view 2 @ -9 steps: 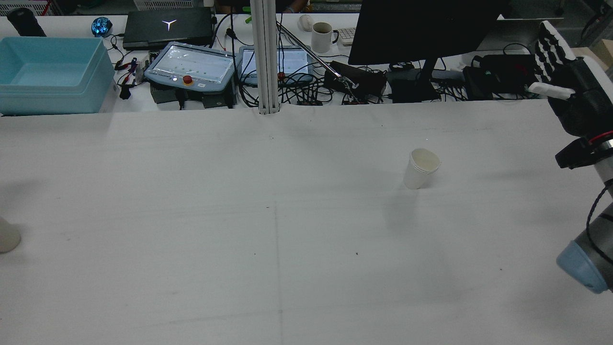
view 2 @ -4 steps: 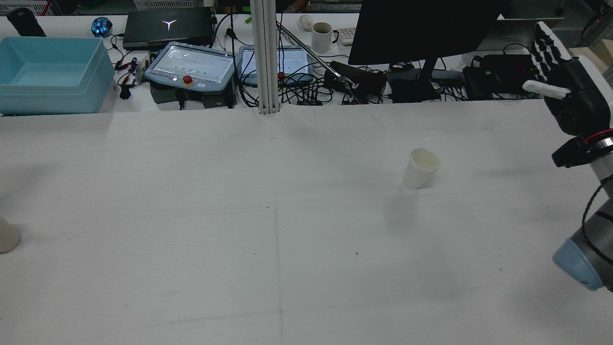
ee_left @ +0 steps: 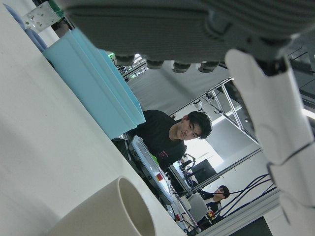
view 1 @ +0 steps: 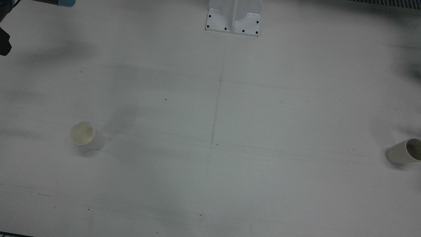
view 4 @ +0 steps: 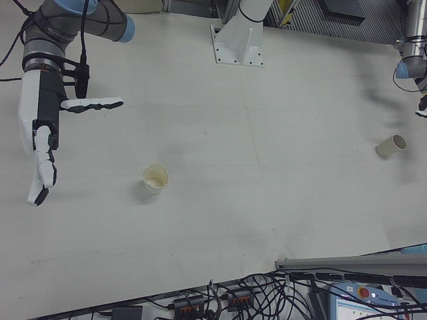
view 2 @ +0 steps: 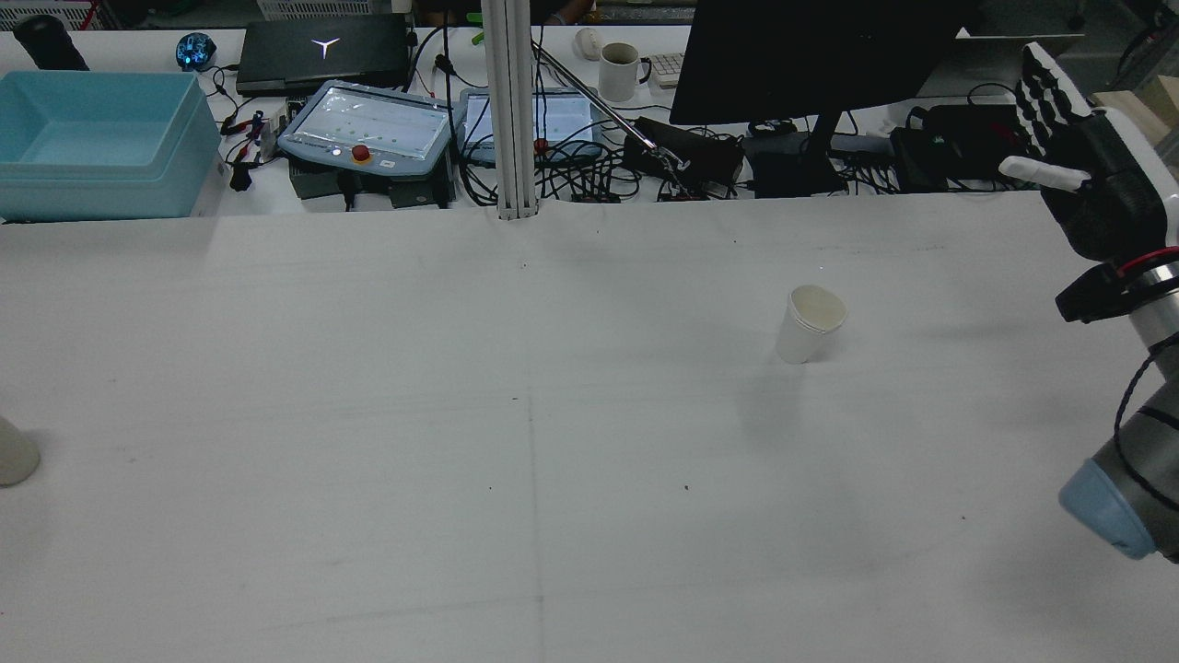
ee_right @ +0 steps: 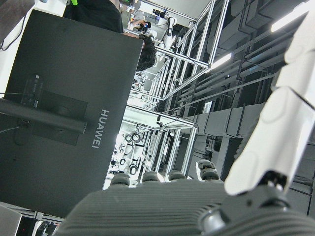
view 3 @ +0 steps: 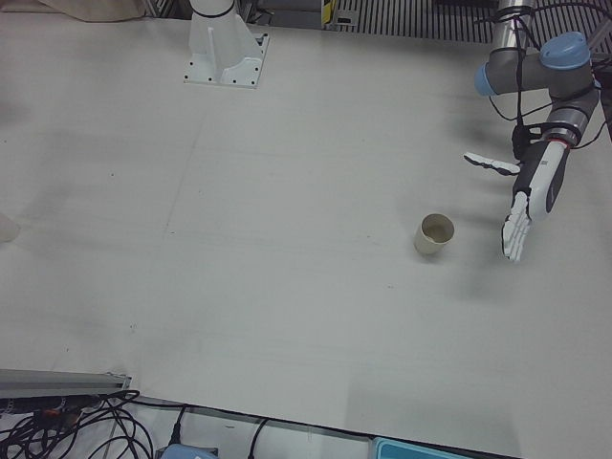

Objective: Pour water

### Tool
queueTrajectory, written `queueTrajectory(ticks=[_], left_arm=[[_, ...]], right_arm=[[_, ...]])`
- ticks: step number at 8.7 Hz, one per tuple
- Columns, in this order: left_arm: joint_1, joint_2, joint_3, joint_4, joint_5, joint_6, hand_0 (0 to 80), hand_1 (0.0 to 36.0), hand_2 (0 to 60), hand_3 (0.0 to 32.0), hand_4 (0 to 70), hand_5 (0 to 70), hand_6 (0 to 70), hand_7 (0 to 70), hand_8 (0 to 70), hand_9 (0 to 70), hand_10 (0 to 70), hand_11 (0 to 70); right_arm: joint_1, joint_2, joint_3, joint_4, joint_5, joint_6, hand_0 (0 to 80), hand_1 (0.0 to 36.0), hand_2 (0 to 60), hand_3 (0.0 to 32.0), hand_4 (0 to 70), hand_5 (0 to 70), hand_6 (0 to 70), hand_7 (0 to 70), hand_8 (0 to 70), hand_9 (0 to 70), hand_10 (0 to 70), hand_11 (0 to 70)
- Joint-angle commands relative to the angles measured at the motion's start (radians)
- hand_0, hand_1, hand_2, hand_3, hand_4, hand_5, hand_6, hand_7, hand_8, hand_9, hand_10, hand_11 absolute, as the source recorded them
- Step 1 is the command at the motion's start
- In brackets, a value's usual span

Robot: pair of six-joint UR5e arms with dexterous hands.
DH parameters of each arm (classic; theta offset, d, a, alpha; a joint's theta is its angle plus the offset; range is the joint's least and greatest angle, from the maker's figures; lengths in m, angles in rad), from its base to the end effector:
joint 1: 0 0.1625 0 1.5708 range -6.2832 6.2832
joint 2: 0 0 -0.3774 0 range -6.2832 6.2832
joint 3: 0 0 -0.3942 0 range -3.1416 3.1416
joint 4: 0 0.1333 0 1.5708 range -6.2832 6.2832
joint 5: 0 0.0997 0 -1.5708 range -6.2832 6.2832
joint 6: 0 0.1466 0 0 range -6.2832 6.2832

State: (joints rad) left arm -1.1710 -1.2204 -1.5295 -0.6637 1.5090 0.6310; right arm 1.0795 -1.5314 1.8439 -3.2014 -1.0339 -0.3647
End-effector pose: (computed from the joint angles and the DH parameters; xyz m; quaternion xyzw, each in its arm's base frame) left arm 0.0255 -0.4262 0.7242 0.1104 0.7886 -0.5380 0.2765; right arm -0.0696 -0.5716 0.4835 0.1139 -0.7710 0.6242 0.0543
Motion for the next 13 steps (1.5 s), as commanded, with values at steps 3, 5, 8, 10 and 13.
queueTrajectory(ticks=[3,5,8,10,13], left_arm=[[0.020,-0.128,0.164,-0.014,0.000,0.024,45.9,11.8,0.8,3.8,0.0,4.7,0.0,2.3,0.0,0.0,0.0,0.0],[0.082,-0.126,0.218,-0.074,0.000,0.058,46.4,12.3,0.0,5.0,0.0,3.8,0.0,1.5,0.0,0.0,0.0,0.0],[0.135,-0.137,0.235,-0.086,-0.010,0.079,46.0,11.7,0.0,6.4,0.0,0.2,0.0,0.0,0.0,0.0,0.0,0.0],[0.146,-0.177,0.299,-0.094,-0.029,0.091,45.8,12.0,0.8,6.8,0.0,0.5,0.0,0.7,0.0,0.0,0.0,0.0],[0.151,-0.212,0.322,-0.088,-0.029,0.091,45.9,12.5,1.8,5.6,0.0,0.8,0.0,0.5,0.0,0.0,0.0,0.0]], right_arm=[[0.002,0.000,0.018,0.000,-0.002,0.006,46.2,13.0,4.4,5.6,0.0,9.4,0.0,1.1,0.0,0.0,0.0,0.0],[-0.004,0.000,0.020,-0.002,-0.002,0.003,46.3,13.0,4.3,5.8,0.0,9.8,0.0,1.5,0.0,0.0,0.0,0.0],[-0.007,0.002,0.018,-0.003,-0.002,0.001,46.4,13.1,4.8,5.6,0.0,10.0,0.0,1.8,0.0,0.0,0.0,0.0],[-0.003,0.000,0.020,-0.005,-0.002,0.001,46.4,13.1,4.9,5.6,0.0,10.2,0.0,2.2,0.0,0.0,0.0,0.0],[-0.006,0.000,0.018,-0.005,-0.002,0.001,46.4,13.1,5.2,5.6,0.0,10.2,0.0,2.8,0.0,0.0,0.0,0.0]])
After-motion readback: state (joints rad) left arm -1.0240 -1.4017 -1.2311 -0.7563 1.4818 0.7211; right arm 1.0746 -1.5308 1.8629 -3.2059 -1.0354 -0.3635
